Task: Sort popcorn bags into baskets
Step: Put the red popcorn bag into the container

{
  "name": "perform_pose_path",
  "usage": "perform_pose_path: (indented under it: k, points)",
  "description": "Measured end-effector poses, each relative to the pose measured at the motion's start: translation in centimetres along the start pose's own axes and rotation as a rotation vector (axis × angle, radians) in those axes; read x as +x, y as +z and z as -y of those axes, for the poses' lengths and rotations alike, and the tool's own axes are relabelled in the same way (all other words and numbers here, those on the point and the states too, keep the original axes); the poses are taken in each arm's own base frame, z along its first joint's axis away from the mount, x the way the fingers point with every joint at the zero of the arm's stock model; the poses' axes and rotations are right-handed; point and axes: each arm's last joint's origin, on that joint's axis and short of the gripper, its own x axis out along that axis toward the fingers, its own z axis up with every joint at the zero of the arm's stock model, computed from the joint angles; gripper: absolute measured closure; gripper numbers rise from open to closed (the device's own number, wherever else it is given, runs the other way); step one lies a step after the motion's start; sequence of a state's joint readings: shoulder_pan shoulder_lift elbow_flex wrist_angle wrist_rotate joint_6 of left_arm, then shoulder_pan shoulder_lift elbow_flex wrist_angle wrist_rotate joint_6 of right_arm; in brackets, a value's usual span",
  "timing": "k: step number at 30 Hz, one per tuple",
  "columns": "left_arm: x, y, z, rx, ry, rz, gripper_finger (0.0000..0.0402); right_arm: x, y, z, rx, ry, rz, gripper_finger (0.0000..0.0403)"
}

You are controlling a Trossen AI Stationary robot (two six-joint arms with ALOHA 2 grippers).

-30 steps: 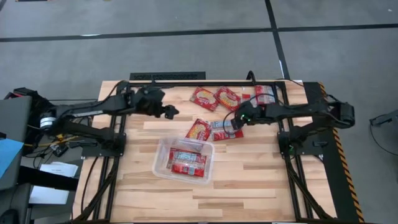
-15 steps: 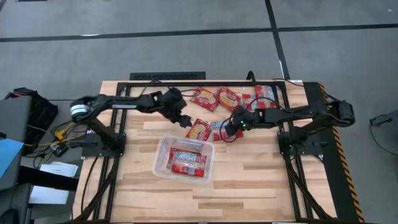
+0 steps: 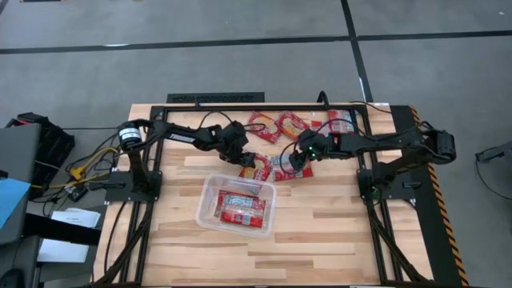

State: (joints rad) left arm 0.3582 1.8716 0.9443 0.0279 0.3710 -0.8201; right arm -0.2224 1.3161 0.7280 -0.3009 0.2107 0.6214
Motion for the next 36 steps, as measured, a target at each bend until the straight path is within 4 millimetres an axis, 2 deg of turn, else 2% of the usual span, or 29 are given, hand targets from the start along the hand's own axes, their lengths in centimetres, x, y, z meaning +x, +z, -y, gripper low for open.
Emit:
perform_pose_path:
  k: [3, 5, 8, 13, 15, 22, 27, 36]
  points:
    - [0.8, -0.4, -0.3, -0.003, 0.005, -0.029, 0.0135, 0.1, 0.2, 0.3, 0.008, -0.007, 0.003, 0.0108]
    - [1.1, -0.5, -0.4, -0.002, 0.000, -0.035, 0.0162, 0.1, 0.2, 0.3, 0.011, -0.009, 0.005, 0.0107]
    - [1.2, -0.5, -0.4, -0.003, 0.007, -0.033, 0.0225, 0.1, 0.2, 0.3, 0.034, -0.008, 0.005, 0.0107]
    - [1.2, -0.5, -0.6, -0.002, 0.030, -0.016, 0.0361, 0.0, 0.0, 0.0, 0.031, 0.000, 0.000, 0.0108]
    - [1.2, -0.4, -0.7, 0.008, 0.028, -0.008, 0.0388, 0.0, 0.0, 0.0, 0.031, 0.000, 0.000, 0.0108]
    - [0.4, 0.3, -0.1, -0.032, -0.009, 0.017, 0.0400, 0.0, -0.1, -0.1, 0.027, 0.000, -0.002, 0.0108]
    - [-1.9, 2.0, 1.8, 0.001, -0.064, 0.077, 0.0401, 0.0, 0.0, 0.1, 0.034, -0.019, 0.008, 0.0108]
    - [-6.9, 4.6, 4.9, 0.152, -0.060, 0.134, 0.0401, 0.1, 0.2, 0.3, 0.040, -0.029, 0.017, 0.0108]
